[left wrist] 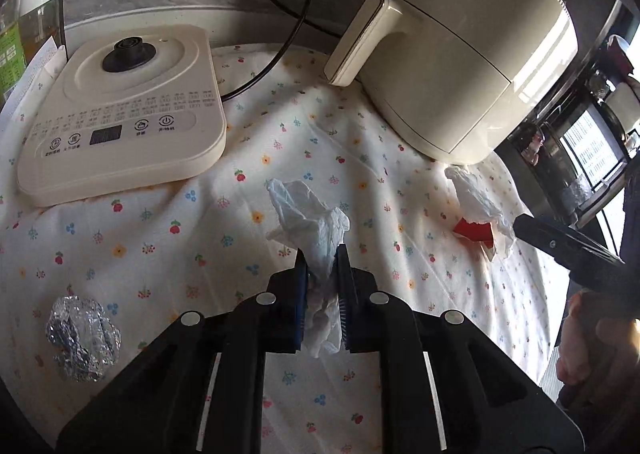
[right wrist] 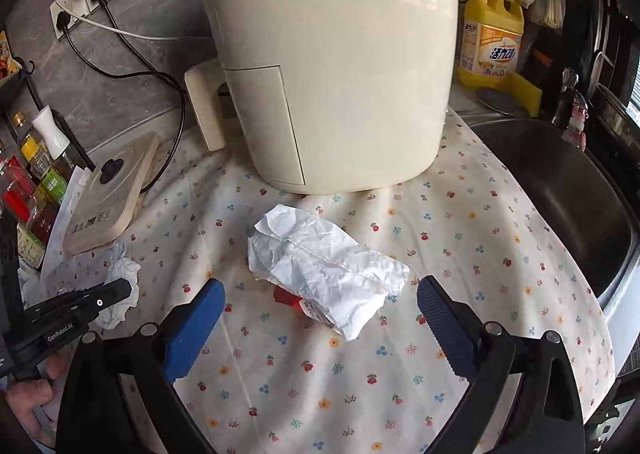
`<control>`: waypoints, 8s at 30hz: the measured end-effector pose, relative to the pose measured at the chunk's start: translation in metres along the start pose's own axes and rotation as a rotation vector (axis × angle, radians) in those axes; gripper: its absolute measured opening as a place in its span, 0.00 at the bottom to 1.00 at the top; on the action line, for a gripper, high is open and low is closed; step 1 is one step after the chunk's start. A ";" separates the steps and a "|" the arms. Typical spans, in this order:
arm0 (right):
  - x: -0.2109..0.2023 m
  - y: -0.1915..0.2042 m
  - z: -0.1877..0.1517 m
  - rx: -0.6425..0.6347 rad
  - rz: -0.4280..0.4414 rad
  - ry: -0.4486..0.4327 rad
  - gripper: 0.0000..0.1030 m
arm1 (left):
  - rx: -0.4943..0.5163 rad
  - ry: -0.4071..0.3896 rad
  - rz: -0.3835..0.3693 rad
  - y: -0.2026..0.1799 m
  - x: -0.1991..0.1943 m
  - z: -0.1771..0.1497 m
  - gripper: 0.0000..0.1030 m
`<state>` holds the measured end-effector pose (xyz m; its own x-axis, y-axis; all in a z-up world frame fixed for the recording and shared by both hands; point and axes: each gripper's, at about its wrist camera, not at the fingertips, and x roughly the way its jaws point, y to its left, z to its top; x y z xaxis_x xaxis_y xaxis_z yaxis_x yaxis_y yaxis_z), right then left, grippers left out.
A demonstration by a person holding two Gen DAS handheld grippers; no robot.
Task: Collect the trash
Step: 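Grasp the crumpled white tissue with the left gripper while the right grasps the white paper, then lift the white tissue with the left gripper while the right gripper lifts the paper and red scrap, then carry the tissue and white paper down over the white bin, then open the right gripper over the bin while the left gripper releases the tissue, then move both tools back up over the counter toward the foil ball, then grasp the foil ball with the left gripper while the right grasps the red-white carton scrap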
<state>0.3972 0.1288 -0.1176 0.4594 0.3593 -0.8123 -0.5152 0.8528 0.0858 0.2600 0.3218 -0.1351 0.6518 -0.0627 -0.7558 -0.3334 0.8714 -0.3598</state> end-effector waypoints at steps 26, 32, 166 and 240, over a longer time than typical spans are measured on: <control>-0.015 -0.006 0.017 0.013 0.029 -0.026 0.02 | -0.024 -0.067 -0.003 0.003 -0.035 -0.019 0.14; -0.038 -0.009 -0.003 0.005 0.047 -0.035 0.01 | -0.048 -0.078 0.019 0.004 -0.046 -0.034 0.14; -0.354 -0.426 -0.572 0.821 -0.301 0.036 0.56 | 0.722 0.425 -0.330 -0.520 -0.011 -0.414 0.77; -0.004 -0.015 -0.040 0.068 0.006 -0.009 0.92 | -0.078 -0.128 0.317 0.080 -0.052 -0.034 0.34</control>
<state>0.3741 0.0993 -0.1386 0.4632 0.3674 -0.8065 -0.4674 0.8744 0.1299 0.1769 0.3784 -0.1433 0.5861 0.2709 -0.7636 -0.5806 0.7978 -0.1626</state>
